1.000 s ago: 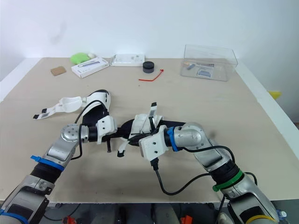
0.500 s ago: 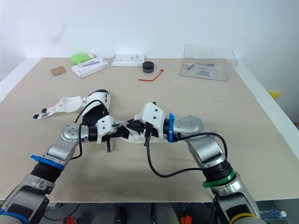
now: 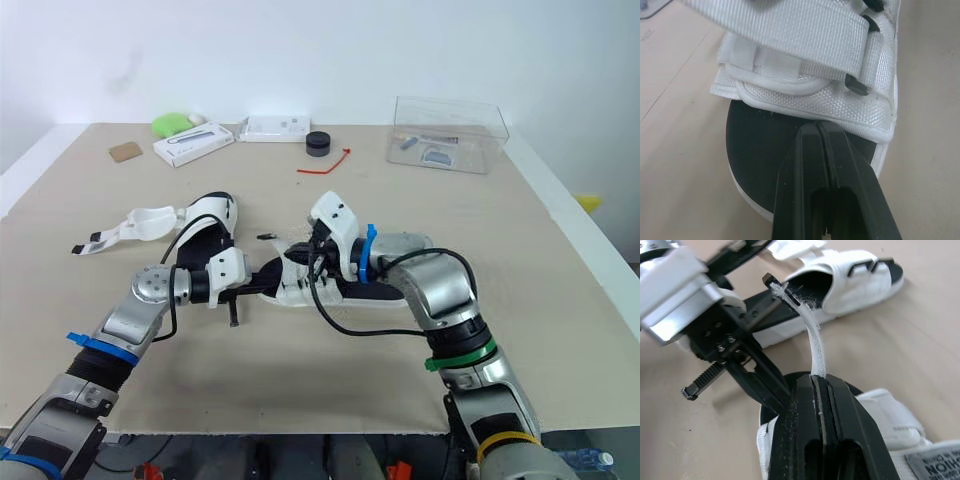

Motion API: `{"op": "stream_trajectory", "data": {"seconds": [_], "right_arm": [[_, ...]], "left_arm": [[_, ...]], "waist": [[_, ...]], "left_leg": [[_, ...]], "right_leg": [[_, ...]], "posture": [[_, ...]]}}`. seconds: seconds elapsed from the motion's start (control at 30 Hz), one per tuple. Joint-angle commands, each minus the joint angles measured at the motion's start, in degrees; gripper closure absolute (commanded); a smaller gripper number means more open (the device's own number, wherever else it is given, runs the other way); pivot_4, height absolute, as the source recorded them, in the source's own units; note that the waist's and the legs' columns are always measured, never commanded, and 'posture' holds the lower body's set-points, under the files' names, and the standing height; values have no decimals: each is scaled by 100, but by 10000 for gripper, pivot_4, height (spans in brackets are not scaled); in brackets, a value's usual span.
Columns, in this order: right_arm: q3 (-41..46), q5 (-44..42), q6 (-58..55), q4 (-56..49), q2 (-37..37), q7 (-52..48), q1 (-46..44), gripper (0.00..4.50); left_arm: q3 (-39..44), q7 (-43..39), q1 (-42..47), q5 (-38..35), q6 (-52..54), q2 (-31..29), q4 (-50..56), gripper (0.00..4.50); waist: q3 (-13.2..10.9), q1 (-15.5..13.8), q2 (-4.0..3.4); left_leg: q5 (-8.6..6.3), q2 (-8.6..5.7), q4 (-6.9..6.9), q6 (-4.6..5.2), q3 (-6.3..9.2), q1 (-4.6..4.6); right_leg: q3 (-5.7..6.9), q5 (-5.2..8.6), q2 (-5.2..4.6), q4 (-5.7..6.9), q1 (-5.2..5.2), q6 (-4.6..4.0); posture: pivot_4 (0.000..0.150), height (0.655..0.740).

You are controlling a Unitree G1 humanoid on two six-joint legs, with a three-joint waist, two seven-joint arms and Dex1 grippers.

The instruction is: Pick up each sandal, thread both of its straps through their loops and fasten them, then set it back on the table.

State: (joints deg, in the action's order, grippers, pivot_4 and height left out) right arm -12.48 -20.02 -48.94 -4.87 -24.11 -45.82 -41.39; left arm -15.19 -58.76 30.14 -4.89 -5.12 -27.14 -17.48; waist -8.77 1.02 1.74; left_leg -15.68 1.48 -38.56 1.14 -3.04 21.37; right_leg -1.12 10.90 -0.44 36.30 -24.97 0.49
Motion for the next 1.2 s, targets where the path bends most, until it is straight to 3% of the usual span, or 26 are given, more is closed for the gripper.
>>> {"op": "stream_trajectory", "data": {"seconds": [0.03, 0.6, 0.7, 0.9, 0.97, 1.2], "right_arm": [[388, -169, -343, 87, 86, 230, -357, 44567], [470, -40, -737, 363, 71, 871, -510, 44567], [429, 19, -572, 293, 36, 894, -505, 35667], [386, 217, -8, 207, -56, 933, -542, 8062], [391, 248, 174, 187, -74, 898, -550, 1015], [136, 86, 340, -175, 18, 480, -710, 1015]], "left_arm": [[-267, -14, -225, 337, 173, 3, -284, 45000], [-259, 20, -284, 320, 222, -18, -200, 45000], [-258, 17, -268, 320, 215, -14, -222, 45000], [-262, -5, -244, 322, 205, -3, -254, 45000], [-264, -7, -232, 324, 204, 4, -266, 45000], [-264, 0, -193, 332, 192, 26, -313, 45000]], "waist": [[0, 0, -1], [1, 0, -1], [1, 0, -1], [1, 1, -1], [1, 1, -1], [1, 1, -2]], "left_leg": [[0, 0, 0, 0, -1, 0], [1, -3, -1, 0, 0, 2], [1, -3, -1, 0, 0, 2], [1, -4, 1, 0, -1, 3], [1, -4, 1, 0, 0, 4], [1, -3, 1, 1, 0, 5]], "right_leg": [[-1, 0, 0, 0, 0, 0], [-1, -3, -4, -2, 0, 7], [-2, -4, -4, -2, 0, 7], [-2, -2, -4, -6, -1, 9], [-1, -2, -4, -6, -1, 9], [-1, -2, -3, -7, -2, 9]], "posture": [[1500, 7400], [1500, 7400], [1500, 7400], [1500, 7400], [1500, 7400], [1500, 7400]]}}
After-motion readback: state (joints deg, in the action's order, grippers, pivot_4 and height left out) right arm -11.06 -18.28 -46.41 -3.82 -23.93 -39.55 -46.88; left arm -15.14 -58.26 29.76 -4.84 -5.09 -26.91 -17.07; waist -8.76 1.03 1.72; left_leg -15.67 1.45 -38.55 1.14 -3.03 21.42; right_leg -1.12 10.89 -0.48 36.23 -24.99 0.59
